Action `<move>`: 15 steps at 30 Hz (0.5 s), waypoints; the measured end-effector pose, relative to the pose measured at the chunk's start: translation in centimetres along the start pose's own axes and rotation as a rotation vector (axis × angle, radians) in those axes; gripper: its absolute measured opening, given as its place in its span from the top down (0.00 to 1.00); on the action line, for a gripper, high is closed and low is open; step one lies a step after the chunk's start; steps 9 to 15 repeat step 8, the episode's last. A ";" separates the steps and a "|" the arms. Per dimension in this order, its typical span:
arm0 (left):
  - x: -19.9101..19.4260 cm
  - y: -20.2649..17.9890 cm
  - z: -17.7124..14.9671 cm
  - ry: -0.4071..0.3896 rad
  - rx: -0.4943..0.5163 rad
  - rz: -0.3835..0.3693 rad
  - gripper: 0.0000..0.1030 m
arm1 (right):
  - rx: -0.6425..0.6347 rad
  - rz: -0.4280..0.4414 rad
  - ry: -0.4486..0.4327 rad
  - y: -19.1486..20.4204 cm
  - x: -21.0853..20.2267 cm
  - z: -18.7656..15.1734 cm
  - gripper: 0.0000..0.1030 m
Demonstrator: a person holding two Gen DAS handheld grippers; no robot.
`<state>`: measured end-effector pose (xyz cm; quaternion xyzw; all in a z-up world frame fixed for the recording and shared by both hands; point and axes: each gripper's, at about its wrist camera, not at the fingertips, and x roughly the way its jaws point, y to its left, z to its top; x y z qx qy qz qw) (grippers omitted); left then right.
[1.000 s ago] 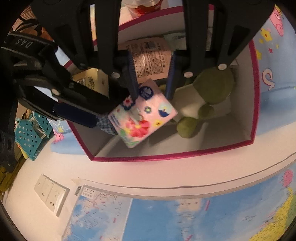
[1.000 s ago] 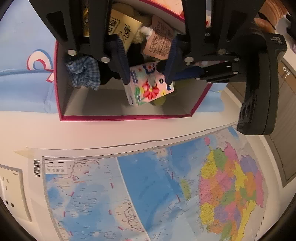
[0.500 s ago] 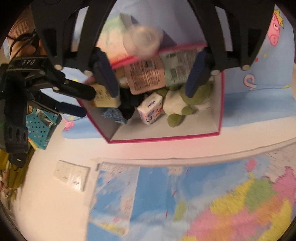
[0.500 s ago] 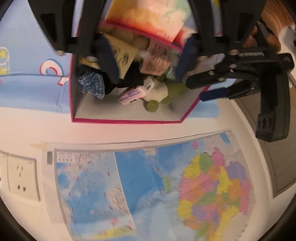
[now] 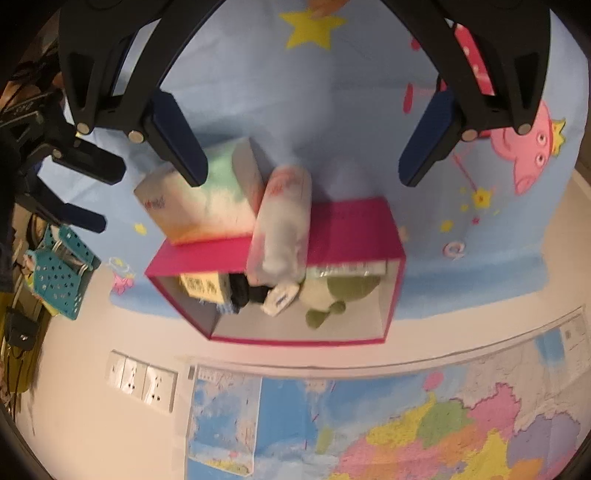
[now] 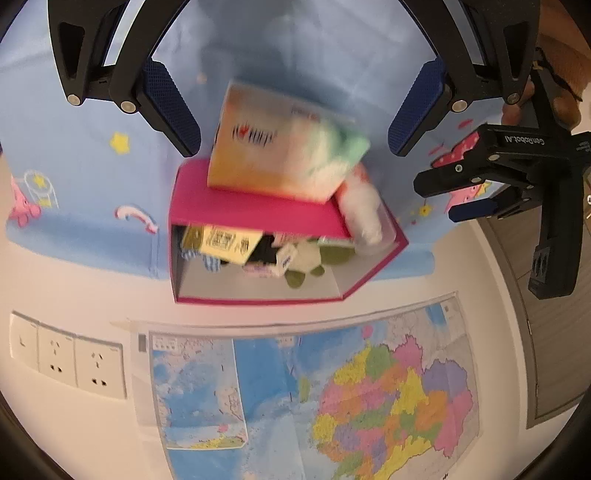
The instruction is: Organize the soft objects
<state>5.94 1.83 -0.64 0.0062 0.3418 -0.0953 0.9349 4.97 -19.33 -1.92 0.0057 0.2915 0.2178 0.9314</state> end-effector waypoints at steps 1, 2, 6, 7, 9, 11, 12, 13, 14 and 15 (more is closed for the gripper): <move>-0.2 -0.2 -0.5 -0.002 0.003 0.016 0.00 | -0.002 0.003 -0.001 0.2 -0.2 -0.3 0.00; -0.3 -0.3 -0.8 0.000 0.004 0.025 0.00 | 0.002 0.010 0.002 0.4 -0.3 -0.5 0.00; -0.9 -1.0 -2.1 0.007 0.011 0.020 0.00 | 0.004 0.017 0.016 0.9 -0.3 -1.3 0.00; -1.0 -1.1 -2.3 0.011 0.012 0.024 0.00 | 0.003 0.018 0.020 1.0 -0.3 -1.4 0.00; -1.2 -1.3 -2.5 0.011 0.014 0.026 0.00 | 0.004 0.021 0.025 1.0 -0.3 -1.6 0.00; -1.2 -1.3 -2.5 0.011 0.014 0.026 0.00 | 0.004 0.021 0.025 1.0 -0.3 -1.6 0.00; -1.2 -1.3 -2.5 0.011 0.014 0.026 0.00 | 0.004 0.021 0.025 1.0 -0.3 -1.6 0.00; -1.2 -1.3 -2.5 0.011 0.014 0.026 0.00 | 0.004 0.021 0.025 1.0 -0.3 -1.6 0.00; -1.2 -1.3 -2.5 0.011 0.014 0.026 0.00 | 0.004 0.021 0.025 1.0 -0.3 -1.6 0.00; -1.2 -1.3 -2.5 0.011 0.014 0.026 0.00 | 0.004 0.021 0.025 1.0 -0.3 -1.6 0.00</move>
